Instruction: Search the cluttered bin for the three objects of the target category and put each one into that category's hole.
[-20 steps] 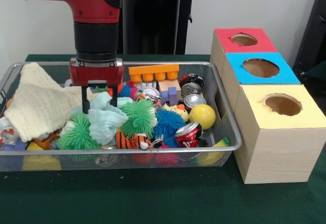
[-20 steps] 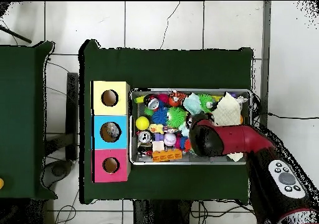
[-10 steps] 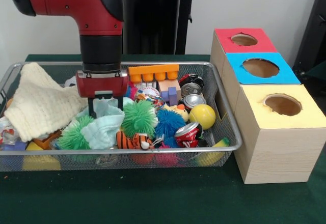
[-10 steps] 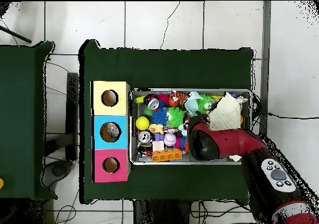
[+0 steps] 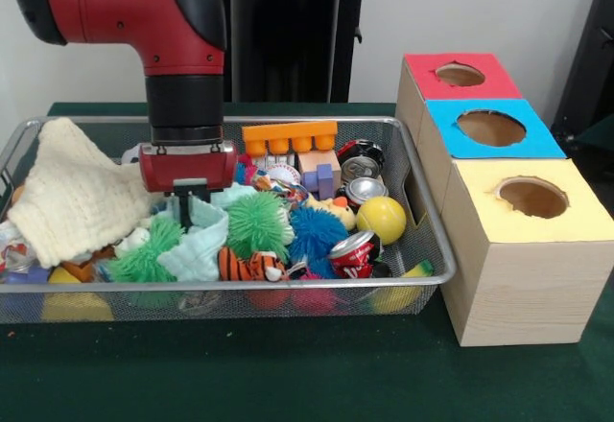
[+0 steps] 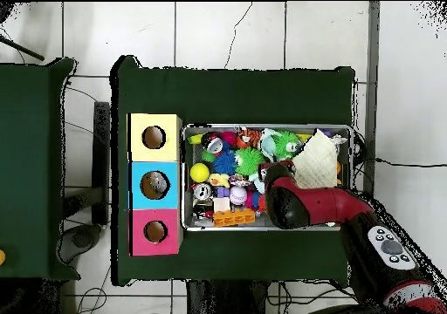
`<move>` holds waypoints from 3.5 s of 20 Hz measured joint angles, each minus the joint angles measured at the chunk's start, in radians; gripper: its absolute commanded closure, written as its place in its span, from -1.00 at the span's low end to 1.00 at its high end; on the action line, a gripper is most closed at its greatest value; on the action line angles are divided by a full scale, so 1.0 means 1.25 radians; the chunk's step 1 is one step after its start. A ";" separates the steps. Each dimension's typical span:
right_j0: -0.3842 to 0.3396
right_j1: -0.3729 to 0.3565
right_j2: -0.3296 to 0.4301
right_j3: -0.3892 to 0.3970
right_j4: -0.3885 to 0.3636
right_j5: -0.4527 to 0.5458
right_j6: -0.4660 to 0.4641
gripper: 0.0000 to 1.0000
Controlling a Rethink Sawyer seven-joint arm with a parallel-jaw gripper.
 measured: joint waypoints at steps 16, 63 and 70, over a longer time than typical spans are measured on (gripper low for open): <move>0.215 -0.055 -0.172 0.051 0.120 -0.042 0.000 1.00; 0.302 -0.034 -0.285 0.255 0.344 -0.293 0.027 -1.00; 0.173 -0.142 -0.202 0.304 0.308 -0.135 0.027 -1.00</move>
